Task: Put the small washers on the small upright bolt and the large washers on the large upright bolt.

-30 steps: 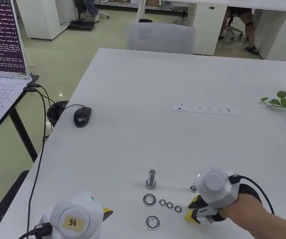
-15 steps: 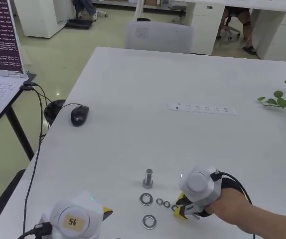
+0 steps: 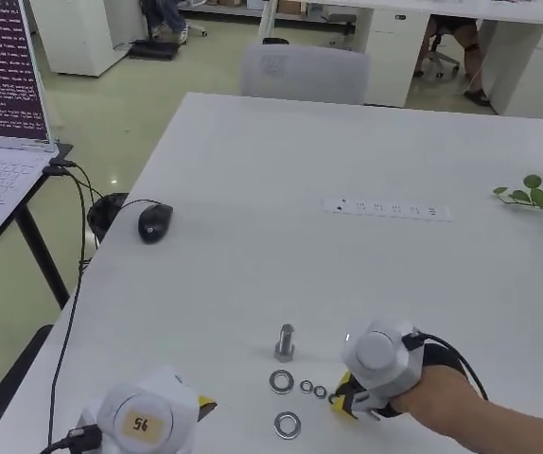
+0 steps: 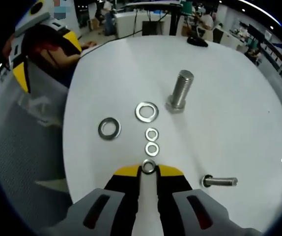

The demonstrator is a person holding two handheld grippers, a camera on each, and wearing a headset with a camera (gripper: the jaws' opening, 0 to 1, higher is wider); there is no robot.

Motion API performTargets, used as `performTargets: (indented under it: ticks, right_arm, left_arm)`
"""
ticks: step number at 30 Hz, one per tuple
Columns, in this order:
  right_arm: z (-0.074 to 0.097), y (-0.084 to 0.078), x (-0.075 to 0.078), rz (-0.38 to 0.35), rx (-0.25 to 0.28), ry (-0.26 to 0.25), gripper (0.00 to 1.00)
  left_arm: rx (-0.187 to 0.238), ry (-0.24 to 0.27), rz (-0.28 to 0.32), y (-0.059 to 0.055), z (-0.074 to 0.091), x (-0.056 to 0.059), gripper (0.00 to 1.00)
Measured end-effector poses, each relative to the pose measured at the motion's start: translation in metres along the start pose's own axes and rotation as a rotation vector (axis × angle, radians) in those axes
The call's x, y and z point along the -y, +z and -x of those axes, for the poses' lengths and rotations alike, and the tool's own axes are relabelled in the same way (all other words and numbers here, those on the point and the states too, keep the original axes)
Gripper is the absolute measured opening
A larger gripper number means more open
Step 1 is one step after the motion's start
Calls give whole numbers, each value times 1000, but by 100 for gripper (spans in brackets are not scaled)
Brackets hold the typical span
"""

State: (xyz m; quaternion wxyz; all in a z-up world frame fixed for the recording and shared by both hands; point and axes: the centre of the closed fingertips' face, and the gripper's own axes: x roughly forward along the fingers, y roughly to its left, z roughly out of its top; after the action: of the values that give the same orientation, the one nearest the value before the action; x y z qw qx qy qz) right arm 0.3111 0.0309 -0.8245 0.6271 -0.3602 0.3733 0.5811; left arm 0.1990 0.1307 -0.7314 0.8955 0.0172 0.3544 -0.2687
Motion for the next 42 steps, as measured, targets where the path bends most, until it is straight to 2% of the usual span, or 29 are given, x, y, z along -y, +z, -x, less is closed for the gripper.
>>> performTargets:
  ticks: [9, 14, 25, 34, 42]
  right_arm:
    - [6, -8, -4, -79, 33, 15, 13]
    - [14, -12, -2, -94, 42, 3, 13]
    - [48, -22, 25, -110, 60, -78, 13]
    - [78, -19, 54, -102, 72, -146, 13]
    - [82, -5, 71, -63, 62, -148, 13]
  left_arm:
    - [2, 2, 6, 0, 0, 0, 56]
    - [3, -6, -1, 2, -2, 1, 56]
    - [4, -12, -9, 6, -4, 2, 56]
    - [2, -15, -7, 5, -6, 4, 56]
    - [1, -19, -13, 5, -6, 5, 56]
